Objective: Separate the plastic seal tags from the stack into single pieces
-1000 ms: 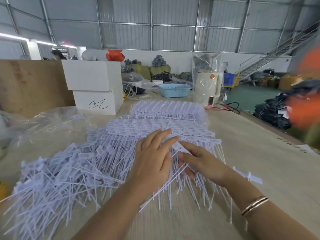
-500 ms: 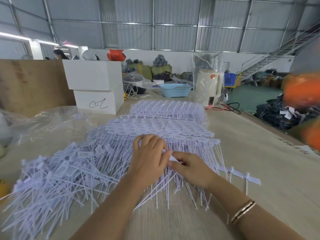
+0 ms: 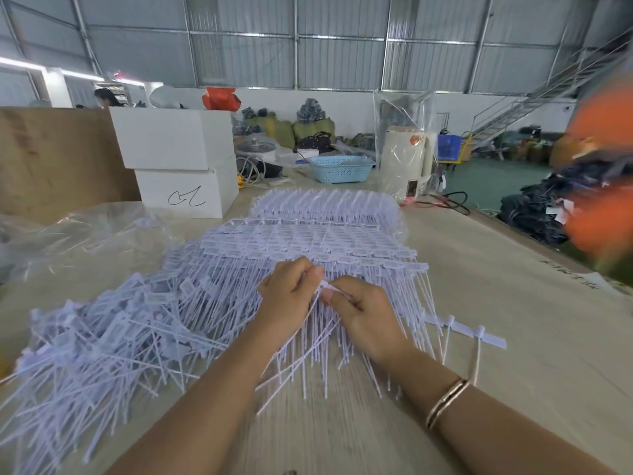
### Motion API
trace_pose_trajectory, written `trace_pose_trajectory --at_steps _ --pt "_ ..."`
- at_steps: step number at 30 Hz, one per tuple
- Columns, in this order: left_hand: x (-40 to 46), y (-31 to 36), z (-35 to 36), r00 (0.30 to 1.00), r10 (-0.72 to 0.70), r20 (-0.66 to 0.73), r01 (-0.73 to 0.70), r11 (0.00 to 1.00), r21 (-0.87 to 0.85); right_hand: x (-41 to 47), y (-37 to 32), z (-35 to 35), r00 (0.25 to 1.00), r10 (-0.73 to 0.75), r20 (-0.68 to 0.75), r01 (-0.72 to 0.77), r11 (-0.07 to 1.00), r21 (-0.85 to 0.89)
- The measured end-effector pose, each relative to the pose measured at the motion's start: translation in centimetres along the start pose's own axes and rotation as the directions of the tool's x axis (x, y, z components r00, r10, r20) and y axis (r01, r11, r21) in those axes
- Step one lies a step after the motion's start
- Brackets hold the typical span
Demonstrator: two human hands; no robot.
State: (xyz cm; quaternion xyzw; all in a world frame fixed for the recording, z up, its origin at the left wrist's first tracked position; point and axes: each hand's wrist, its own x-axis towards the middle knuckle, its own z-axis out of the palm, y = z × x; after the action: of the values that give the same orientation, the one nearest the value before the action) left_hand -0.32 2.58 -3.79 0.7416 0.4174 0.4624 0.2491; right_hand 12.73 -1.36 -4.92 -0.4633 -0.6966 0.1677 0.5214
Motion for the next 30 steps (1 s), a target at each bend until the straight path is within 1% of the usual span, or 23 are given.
trace_pose_trajectory --at_steps 1,2,4,5,6,7,9,10,12,13,14,15,16,17,19,20,22,25,27,28,30 --pt "0.0 0.1 0.0 1.0 -0.022 0.009 0.023 0.999 -0.05 -0.1 0.0 0.0 1.0 -0.028 -0.011 0.028 1.0 -0.014" --pt "0.0 0.2 -0.1 0.997 -0.075 0.007 0.076 0.99 -0.123 -0.2 0.1 -0.1 0.998 -0.059 -0.022 0.058 0.998 -0.024" --pt "0.2 0.3 -0.9 0.973 -0.23 -0.027 0.214 0.936 -0.281 -0.4 0.2 -0.2 0.993 -0.109 -0.044 0.106 0.992 -0.064" --pt "0.2 0.2 -1.2 0.966 -0.256 -0.047 0.23 0.923 -0.307 -0.4 0.2 -0.3 0.991 -0.126 -0.054 0.121 0.989 -0.086" --pt "0.2 0.0 -1.5 0.975 -0.216 -0.058 0.192 0.942 -0.274 -0.4 0.2 -0.4 0.987 -0.147 -0.062 0.14 0.984 -0.106" --pt "0.1 0.0 -1.5 0.989 -0.143 -0.047 0.13 0.968 -0.213 -0.3 0.3 -0.5 0.983 -0.171 -0.068 0.161 0.979 -0.127" --pt "-0.2 -0.1 -0.9 1.0 -0.015 0.006 0.016 0.998 -0.066 0.2 0.7 -0.8 0.978 -0.192 -0.085 0.172 0.964 -0.203" --pt "-0.3 -0.1 -0.6 1.0 0.008 0.02 -0.008 1.0 -0.01 0.4 0.9 -1.0 0.977 -0.19 -0.094 0.159 0.949 -0.273" --pt "-0.5 -0.1 -0.2 1.0 0.03 -0.007 -0.03 0.999 0.031 0.8 1.4 -1.5 0.978 -0.187 -0.094 0.126 0.884 -0.451" --pt "-0.5 -0.3 -0.2 0.999 0.042 -0.027 -0.041 0.999 0.032 0.9 1.5 -1.8 0.98 -0.185 -0.075 0.121 0.849 -0.514" --pt "-0.5 -0.5 -0.3 0.998 0.055 -0.04 -0.053 0.998 0.043 0.9 1.5 -2.0 0.984 -0.172 -0.04 0.125 0.839 -0.529" --pt "-0.5 -0.8 -0.4 0.996 0.072 -0.046 -0.068 0.995 0.079 0.8 1.5 -2.2 0.991 -0.137 0.007 0.123 0.865 -0.486" --pt "-0.5 -1.0 -0.4 0.994 0.103 -0.042 -0.096 0.985 0.146 0.7 1.4 -2.3 0.995 -0.082 0.054 0.097 0.915 -0.391" --pt "-0.6 -1.2 -0.3 0.989 0.147 -0.024 -0.137 0.963 0.231 0.7 1.3 -2.4 0.994 -0.019 0.104 0.048 0.956 -0.288" --pt "-0.7 -1.4 -0.1 0.971 0.237 0.032 -0.231 0.893 0.386 0.5 1.1 -2.6 0.972 0.084 0.22 -0.058 0.991 -0.121" --pt "-0.7 -1.4 -0.1 0.961 0.269 0.061 -0.268 0.859 0.437 0.4 1.0 -2.6 0.958 0.109 0.264 -0.099 0.994 -0.05" --pt "-0.8 -1.3 -0.1 0.944 0.307 0.121 -0.326 0.812 0.485 0.3 1.0 -2.8 0.944 0.13 0.302 -0.161 0.983 0.083" --pt "-0.8 -1.1 -0.2 0.946 0.291 0.144 -0.323 0.805 0.498 0.3 1.0 -3.0 0.934 0.187 0.303 -0.27 0.928 0.259" --pt "-0.8 -0.9 -0.1 0.95 0.29 0.115 -0.307 0.808 0.503 0.4 1.1 -2.9 0.929 0.234 0.287 -0.313 0.911 0.269" --pt "-0.9 -0.8 0.0 0.951 0.291 0.1 -0.302 0.815 0.495 0.4 1.1 -2.8 0.928 0.251 0.276 -0.317 0.92 0.228" --pt "-1.0 -0.8 0.0 0.954 0.29 0.075 -0.29 0.831 0.475 0.6 1.2 -2.8 0.929 0.267 0.257 -0.297 0.951 0.085"
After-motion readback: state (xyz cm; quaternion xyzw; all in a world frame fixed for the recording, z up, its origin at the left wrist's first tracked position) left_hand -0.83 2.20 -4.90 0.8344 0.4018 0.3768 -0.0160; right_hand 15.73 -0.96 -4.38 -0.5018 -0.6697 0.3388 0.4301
